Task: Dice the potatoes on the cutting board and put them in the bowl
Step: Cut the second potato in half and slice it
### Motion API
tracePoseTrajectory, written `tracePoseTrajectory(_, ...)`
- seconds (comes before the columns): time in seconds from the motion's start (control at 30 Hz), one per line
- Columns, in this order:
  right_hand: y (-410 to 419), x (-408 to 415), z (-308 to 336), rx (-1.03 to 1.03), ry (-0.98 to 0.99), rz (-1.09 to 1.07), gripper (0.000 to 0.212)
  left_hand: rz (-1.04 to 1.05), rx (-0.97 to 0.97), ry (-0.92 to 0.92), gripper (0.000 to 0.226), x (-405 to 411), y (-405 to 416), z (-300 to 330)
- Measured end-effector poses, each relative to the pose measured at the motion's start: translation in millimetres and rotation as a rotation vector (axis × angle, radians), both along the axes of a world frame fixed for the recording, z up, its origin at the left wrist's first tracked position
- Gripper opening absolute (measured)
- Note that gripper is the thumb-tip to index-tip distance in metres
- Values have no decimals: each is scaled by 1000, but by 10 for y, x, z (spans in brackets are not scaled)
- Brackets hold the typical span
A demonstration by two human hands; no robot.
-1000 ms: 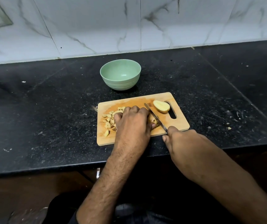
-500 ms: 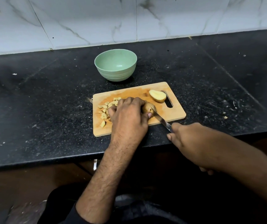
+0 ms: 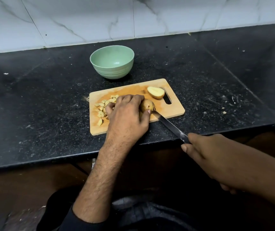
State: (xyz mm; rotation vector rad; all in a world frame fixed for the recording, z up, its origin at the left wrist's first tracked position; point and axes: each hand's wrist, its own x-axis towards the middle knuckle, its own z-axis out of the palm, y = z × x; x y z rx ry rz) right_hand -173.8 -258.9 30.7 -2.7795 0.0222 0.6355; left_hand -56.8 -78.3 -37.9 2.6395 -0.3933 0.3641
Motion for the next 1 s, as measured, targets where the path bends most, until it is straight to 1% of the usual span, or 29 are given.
tracePoseTrajectory(0.27,265,236,-273,-23,-166,-64,28,-18,13,-59,39,5,10,-27)
tracePoseTrajectory(0.4,357,426,-289,-104,-210,-46,31,-22,-25,-86,36,24,35,-54)
tracePoseTrajectory(0.5,418,566,-266,-138,-198,-62,34,-35,-49,-97,40,37,42,-67)
tracePoseTrajectory(0.57,463,661,-247,-126,-147,-80,31,-38,-63,-95,44,35,50,-70)
tracePoseTrajectory(0.7,475,723,-234,-62,-157,-82,34,-28,-75,-93,47,19,75,-76)
tracePoseTrajectory(0.83,411,620,-159,14,-170,-121,28,35,-142,-101,43,37,109,-83)
tracePoseTrajectory(0.9,389,522,-140,15,-193,-107,29,57,-174,-96,42,48,129,-93)
tracePoseTrajectory(1.0,413,340,-202,13,-218,-92,30,67,-146,-76,48,50,128,-102)
